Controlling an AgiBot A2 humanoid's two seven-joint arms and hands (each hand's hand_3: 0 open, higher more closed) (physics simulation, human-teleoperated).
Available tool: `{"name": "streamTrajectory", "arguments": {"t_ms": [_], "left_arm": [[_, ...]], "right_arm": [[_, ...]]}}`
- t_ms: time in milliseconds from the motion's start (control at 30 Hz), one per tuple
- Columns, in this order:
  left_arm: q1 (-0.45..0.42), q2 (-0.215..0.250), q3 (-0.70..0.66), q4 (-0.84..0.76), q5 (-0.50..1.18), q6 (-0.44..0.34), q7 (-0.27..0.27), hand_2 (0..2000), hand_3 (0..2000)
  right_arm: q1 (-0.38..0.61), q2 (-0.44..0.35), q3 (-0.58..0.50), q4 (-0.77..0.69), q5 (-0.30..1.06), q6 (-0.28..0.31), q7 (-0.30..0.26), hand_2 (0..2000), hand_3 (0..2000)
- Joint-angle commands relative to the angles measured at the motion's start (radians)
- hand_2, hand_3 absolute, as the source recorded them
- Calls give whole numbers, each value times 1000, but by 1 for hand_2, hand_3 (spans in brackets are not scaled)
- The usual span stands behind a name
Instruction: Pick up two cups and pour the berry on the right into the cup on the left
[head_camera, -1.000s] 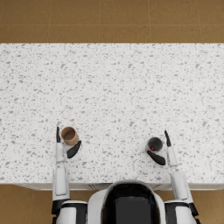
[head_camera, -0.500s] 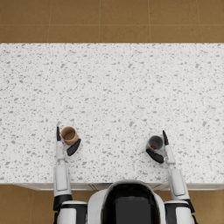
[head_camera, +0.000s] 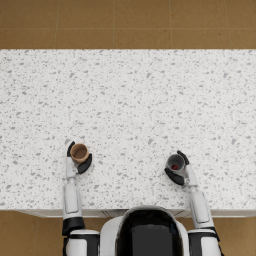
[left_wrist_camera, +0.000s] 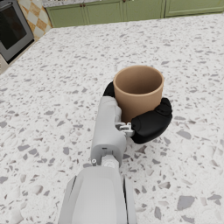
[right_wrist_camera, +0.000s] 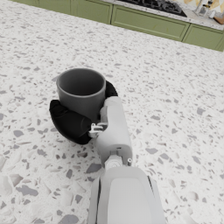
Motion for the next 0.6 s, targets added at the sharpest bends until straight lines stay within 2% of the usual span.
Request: {"name": "streamTrajectory", "arguments": {"t_ms": [33,100,200,300,433,600], "left_arm": [[1,0,0,0,0,-6,0,2000,1280],[-15,0,21,-50,-1,-9,-1,2000,1280],[-64,5,59,-224,-1,-4,0,2000,1280],[-46,11,139,-376,-1,6,0,2000,1280],[34,49,255,-373,-1,7,0,2000,1280],[144,106,308,-321,-1,3,1,2000,1280]], "right_arm": [[17,-8,-14,8,0,-2,3,2000,1280],[17,-12,-16,40,0,-19,6,2000,1280],[38,-24,-21,101,0,-33,8,2000,1280],[96,-47,-15,128,0,-28,8,2000,1280],[226,-83,-33,118,0,-21,8,2000,1280],[380,-135,-4,26,0,-17,7,2000,1280]]}}
